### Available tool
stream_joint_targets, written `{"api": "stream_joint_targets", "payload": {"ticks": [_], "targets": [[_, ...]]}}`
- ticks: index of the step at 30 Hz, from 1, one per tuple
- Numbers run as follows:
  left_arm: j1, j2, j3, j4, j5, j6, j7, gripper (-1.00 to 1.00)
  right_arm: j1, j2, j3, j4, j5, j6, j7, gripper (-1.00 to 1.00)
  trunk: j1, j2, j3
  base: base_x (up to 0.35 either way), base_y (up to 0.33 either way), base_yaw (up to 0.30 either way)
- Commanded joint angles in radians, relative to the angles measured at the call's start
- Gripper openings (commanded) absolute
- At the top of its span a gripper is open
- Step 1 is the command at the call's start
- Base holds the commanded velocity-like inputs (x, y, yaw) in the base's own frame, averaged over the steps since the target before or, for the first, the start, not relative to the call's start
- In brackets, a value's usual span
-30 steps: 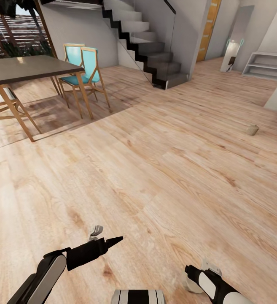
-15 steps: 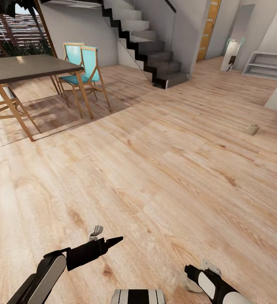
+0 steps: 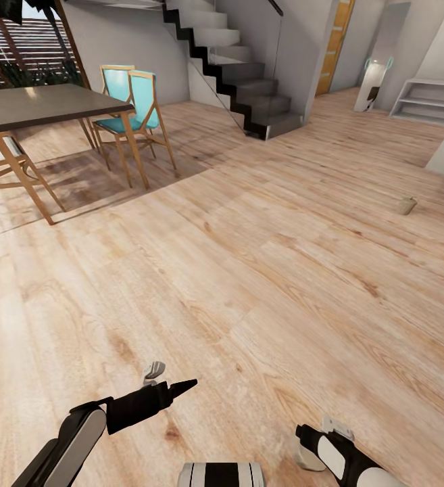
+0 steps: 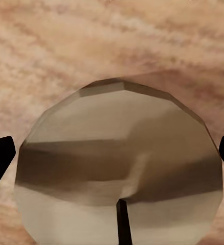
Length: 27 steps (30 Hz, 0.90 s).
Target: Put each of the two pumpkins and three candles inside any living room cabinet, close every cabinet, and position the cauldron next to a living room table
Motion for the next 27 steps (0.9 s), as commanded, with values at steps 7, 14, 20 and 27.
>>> {"api": "stream_joint_targets", "payload": {"ticks": [7, 14, 20, 27], "targets": [[0.0, 0.0, -0.001, 0.0, 0.006, 0.005, 0.001, 1.0, 0.0, 0.0, -0.004, -0.002, 0.001, 0.007, -0.003, 1.0, 0.0, 0.0, -0.001, 0.0, 0.0, 0.0], [0.0, 0.0, -0.001, 0.0, 0.006, 0.005, 0.001, 1.0, 0.0, 0.0, -0.004, -0.001, 0.001, 0.008, -0.003, 1.0, 0.0, 0.0, -0.001, 0.0, 0.0, 0.0], [0.0, -0.001, -0.001, 0.0, 0.006, 0.005, 0.001, 1.0, 0.0, 0.0, -0.004, -0.001, 0.001, 0.008, -0.003, 1.0, 0.0, 0.0, -0.001, 0.0, 0.0, 0.0], [0.0, 0.0, -0.001, 0.0, 0.006, 0.005, 0.001, 1.0, 0.0, 0.0, -0.004, -0.001, 0.001, 0.008, -0.003, -1.0, 0.0, 0.0, -0.001, 0.0, 0.0, 0.0]]}}
